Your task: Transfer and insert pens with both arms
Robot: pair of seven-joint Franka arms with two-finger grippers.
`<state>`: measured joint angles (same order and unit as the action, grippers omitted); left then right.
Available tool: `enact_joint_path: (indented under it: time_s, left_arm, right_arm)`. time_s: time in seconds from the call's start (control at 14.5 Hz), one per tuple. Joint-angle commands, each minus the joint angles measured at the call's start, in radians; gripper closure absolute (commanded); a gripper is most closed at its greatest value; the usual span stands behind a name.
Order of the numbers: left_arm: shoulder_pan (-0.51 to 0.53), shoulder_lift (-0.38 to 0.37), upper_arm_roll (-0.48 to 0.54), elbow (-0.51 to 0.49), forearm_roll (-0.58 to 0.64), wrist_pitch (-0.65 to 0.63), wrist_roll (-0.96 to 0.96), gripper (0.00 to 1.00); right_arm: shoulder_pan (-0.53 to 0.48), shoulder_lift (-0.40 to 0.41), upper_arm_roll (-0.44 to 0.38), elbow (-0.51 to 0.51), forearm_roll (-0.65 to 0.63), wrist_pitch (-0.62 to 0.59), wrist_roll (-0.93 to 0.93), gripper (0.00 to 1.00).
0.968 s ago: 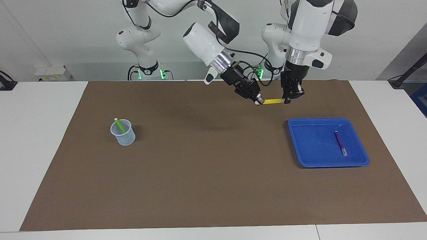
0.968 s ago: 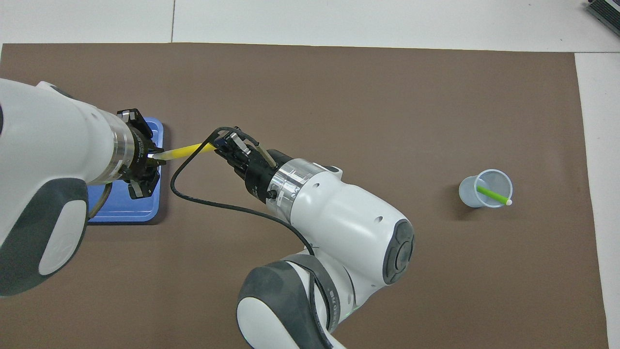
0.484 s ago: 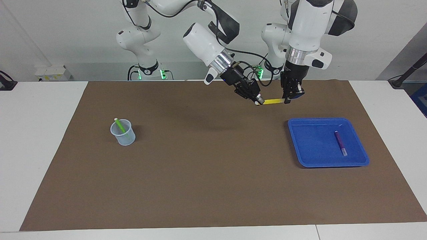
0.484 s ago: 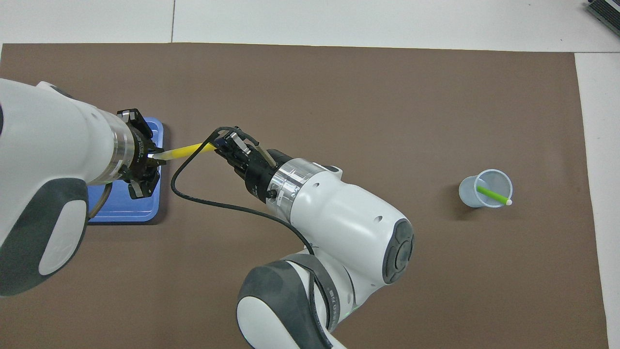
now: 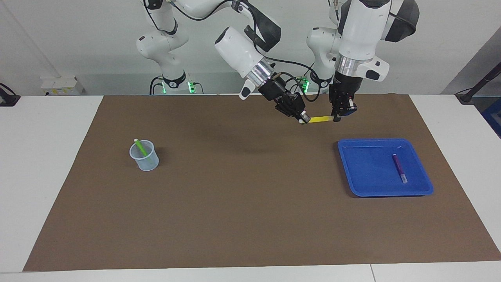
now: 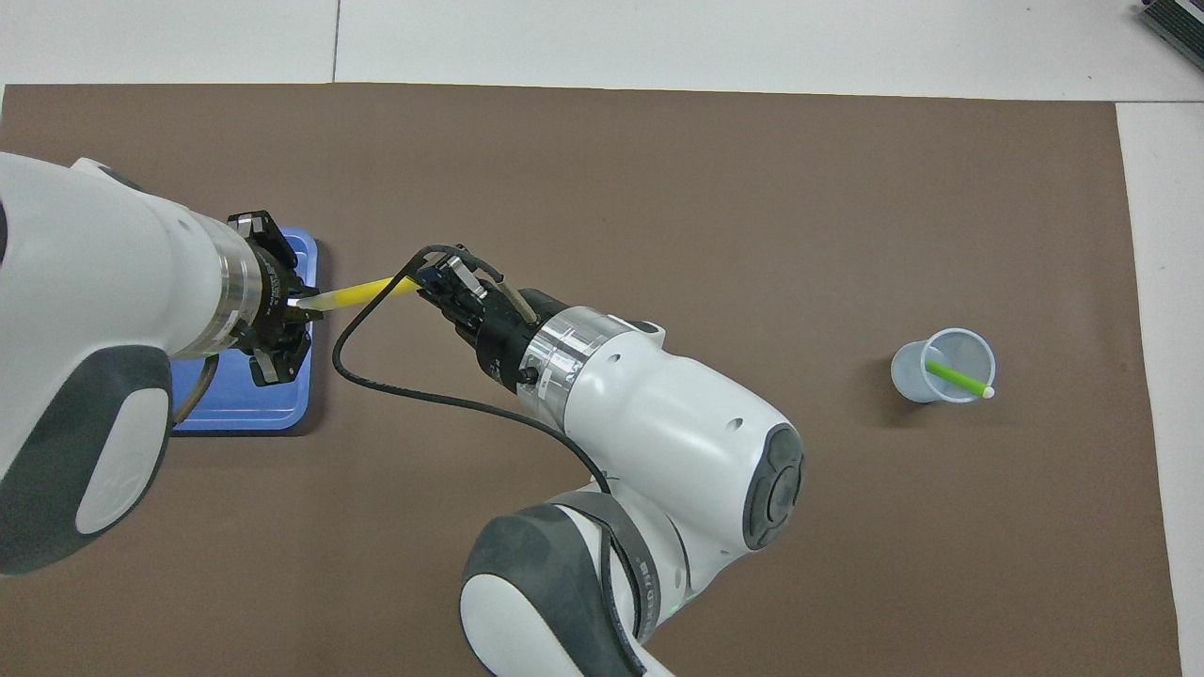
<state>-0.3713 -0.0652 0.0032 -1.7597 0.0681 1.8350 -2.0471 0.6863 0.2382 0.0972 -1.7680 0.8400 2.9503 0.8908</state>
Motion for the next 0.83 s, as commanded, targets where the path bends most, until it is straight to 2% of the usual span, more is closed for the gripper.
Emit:
enact_joint_path:
  time_s: [0.0, 0.14, 0.21, 0.62, 0.76]
  left_arm:
    - [-0.029, -0.027, -0.025, -0.001, -0.027, 0.018, -0.007, 0.73]
    - [-0.029, -0.027, -0.025, -0.001, -0.027, 0.020, -0.010, 0.59]
    - [-0.029, -0.027, -0.025, -0.001, -0.027, 0.020, -0.011, 0.56]
    - [-0.029, -0.028, -0.025, -0.001, -0.027, 0.020, -0.011, 0.51]
    - [-0.029, -0.031, -0.025, -0.001, -0.027, 0.020, -0.010, 0.48]
  right_arm:
    - [0.016, 0.058, 0.010, 0.051, 0.017, -0.016, -0.016, 1.00]
    - [0.016, 0.058, 0.010, 0.051, 0.017, -0.016, -0.016, 1.00]
    - [0.016, 0.058, 0.010, 0.051, 0.017, -0.016, -0.016, 1.00]
    - [0.010, 0.058, 0.010, 0.045, 0.016, -0.034, -0.056, 1.00]
    - [-0.011, 0.055, 0.009, 0.044, 0.016, -0.106, -0.122, 1.00]
